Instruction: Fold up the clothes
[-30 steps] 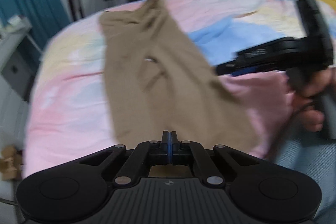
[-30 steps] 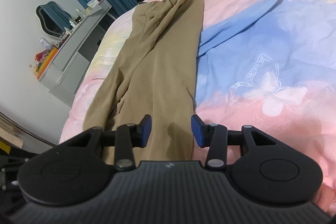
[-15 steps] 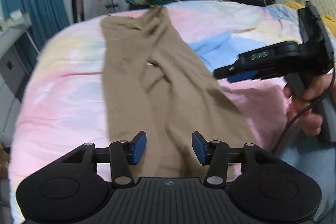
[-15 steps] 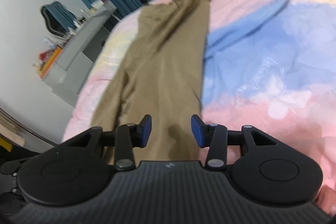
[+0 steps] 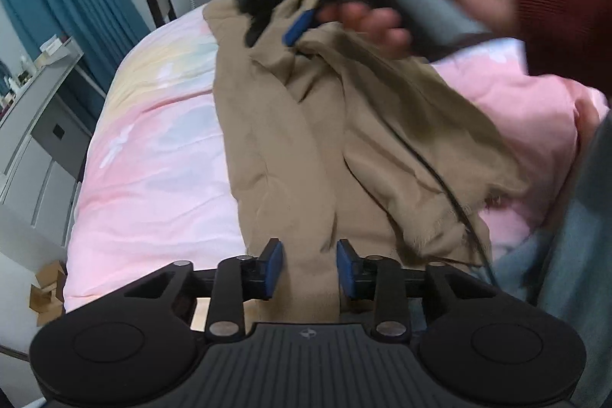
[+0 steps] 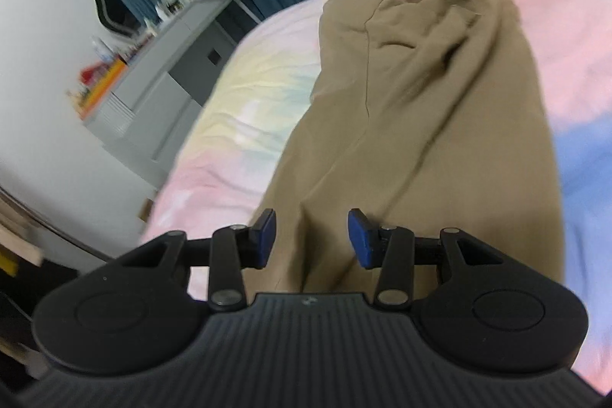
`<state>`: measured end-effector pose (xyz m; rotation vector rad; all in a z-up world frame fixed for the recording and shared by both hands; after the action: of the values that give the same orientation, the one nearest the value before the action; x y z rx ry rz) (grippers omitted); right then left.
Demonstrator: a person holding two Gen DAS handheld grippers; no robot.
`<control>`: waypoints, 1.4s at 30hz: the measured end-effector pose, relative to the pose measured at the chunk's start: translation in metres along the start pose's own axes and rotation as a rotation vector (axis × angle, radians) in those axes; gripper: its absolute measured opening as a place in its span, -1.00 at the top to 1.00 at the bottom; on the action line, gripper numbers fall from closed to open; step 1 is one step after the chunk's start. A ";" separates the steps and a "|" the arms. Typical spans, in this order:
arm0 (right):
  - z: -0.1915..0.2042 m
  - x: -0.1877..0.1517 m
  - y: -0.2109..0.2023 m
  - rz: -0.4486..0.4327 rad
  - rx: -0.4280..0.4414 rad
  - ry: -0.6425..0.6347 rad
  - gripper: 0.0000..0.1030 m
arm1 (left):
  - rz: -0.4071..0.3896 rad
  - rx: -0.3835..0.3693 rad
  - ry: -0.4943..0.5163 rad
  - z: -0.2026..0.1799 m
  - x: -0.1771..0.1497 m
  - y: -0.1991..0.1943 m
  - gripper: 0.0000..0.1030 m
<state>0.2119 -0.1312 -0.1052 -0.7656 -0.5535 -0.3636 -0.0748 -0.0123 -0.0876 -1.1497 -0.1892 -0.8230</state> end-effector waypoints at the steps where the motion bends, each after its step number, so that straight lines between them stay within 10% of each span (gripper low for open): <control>1: 0.000 0.000 0.009 0.007 -0.014 -0.024 0.12 | 0.004 0.004 0.012 -0.003 -0.001 0.001 0.69; 8: 0.014 -0.016 0.036 0.036 -0.069 -0.247 0.17 | -0.011 -0.003 -0.036 -0.001 0.001 0.002 0.98; 11: 0.007 -0.013 0.027 0.018 -0.069 -0.205 0.90 | -0.047 -0.017 -0.052 -0.001 0.002 -0.009 0.99; 21: -0.017 0.003 -0.057 -0.166 -0.021 -0.047 0.91 | -0.143 -0.149 -0.117 -0.015 0.024 -0.053 0.99; 28: -0.052 -0.013 -0.057 -0.137 -0.058 0.028 0.88 | -0.020 -0.208 -0.103 -0.039 0.024 -0.012 0.97; 31: -0.054 -0.018 -0.061 -0.139 -0.041 0.061 0.86 | 0.001 -0.203 -0.098 -0.037 0.023 -0.005 0.81; 34: -0.047 -0.025 -0.083 -0.151 -0.009 0.067 0.83 | -0.020 -0.229 -0.103 -0.027 0.020 -0.011 0.21; 37: -0.036 -0.037 -0.111 -0.144 -0.011 0.024 0.61 | -0.051 -0.275 -0.146 -0.008 0.018 -0.020 -0.10; 39: -0.031 -0.051 -0.132 -0.156 -0.005 0.025 -0.01 | -0.071 -0.336 -0.201 0.013 0.016 -0.021 -0.25; 42: -0.031 -0.076 -0.163 -0.174 0.019 0.085 -0.39 | -0.145 -0.398 -0.284 0.046 0.016 -0.023 -0.47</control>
<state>0.0803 -0.2549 -0.0795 -0.6820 -0.5445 -0.5489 -0.0672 0.0157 -0.0425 -1.6446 -0.3581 -0.8441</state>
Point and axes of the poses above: each gripper's, at about its wrist camera, not at the fingertips, and y roughly the way its jaws point, z to its left, x to its top, the point moved 1 cm from there along y, roughly the way its jaws point, and after that the axes turned 11 degrees about x, right-handed, at the moved point
